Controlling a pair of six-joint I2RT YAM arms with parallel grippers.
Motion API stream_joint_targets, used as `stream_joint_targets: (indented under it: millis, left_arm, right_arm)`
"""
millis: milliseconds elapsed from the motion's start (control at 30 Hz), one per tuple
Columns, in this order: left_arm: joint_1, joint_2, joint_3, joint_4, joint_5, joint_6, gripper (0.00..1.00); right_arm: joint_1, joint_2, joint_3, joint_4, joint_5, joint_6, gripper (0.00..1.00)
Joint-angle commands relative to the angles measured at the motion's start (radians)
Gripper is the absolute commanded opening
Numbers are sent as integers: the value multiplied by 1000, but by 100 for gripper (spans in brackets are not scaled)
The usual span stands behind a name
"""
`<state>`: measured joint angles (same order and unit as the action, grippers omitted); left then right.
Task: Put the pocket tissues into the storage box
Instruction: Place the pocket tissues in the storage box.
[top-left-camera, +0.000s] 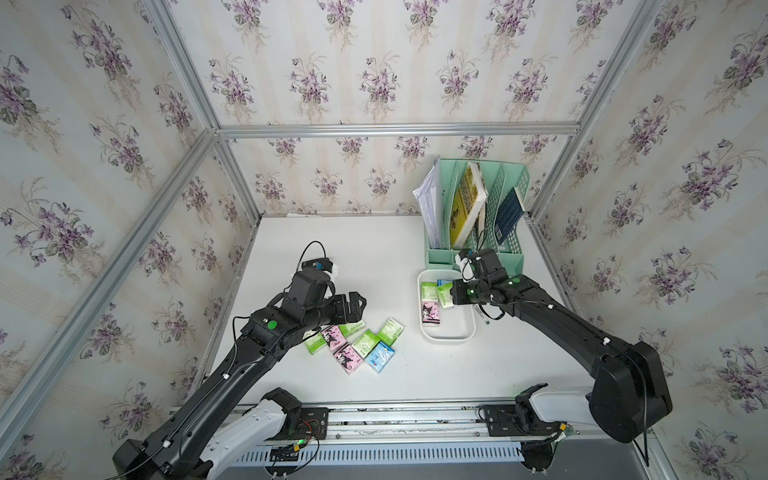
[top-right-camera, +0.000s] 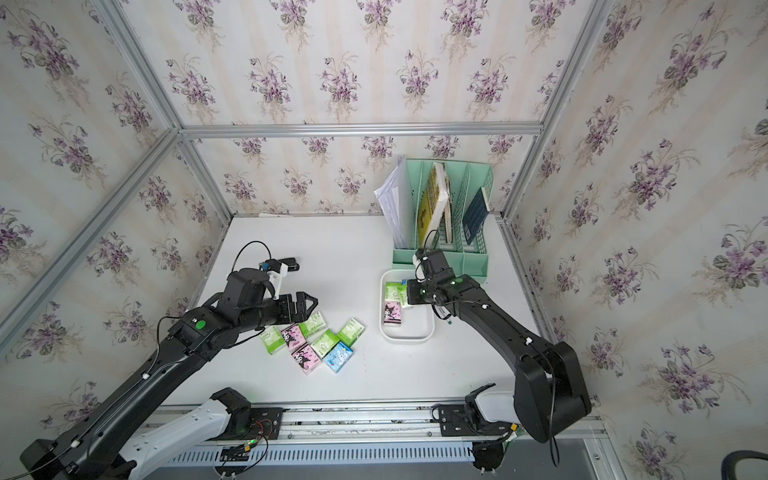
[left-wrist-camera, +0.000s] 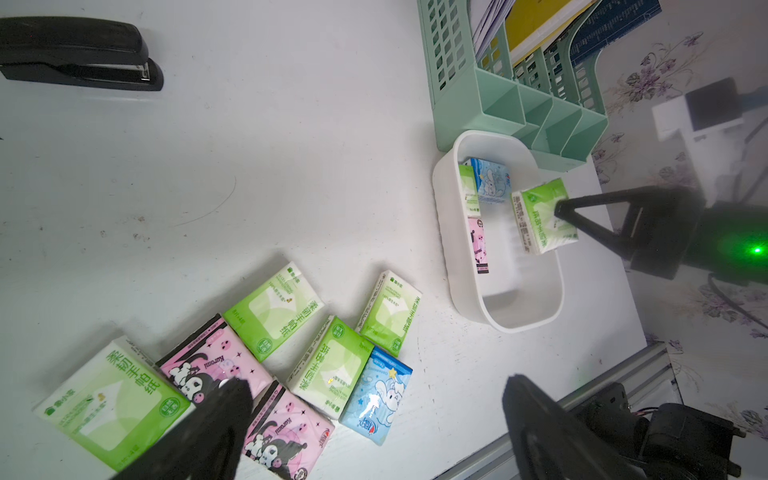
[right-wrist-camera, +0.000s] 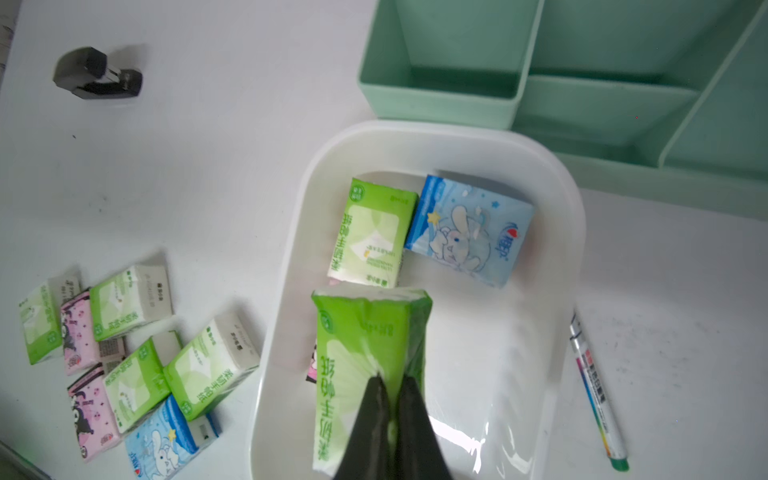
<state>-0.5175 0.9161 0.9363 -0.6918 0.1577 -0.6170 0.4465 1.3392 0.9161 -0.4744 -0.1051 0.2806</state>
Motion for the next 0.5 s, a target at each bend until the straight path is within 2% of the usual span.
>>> stream_joint_targets:
  millis: [0,267,467]
  left_arm:
    - [-1,-18,-7,12,-23,-4,99]
    - [-1,-36,-20,2,-32,-7,99]
    - [-1,-42,-21,-7,-37,-4,99]
  right_arm:
    - [-4,-4,-40,11,13,-3,0]
    - [-12,17,-137,104,9,78,0]
    - [-14,54,-146,159,22,118,0]
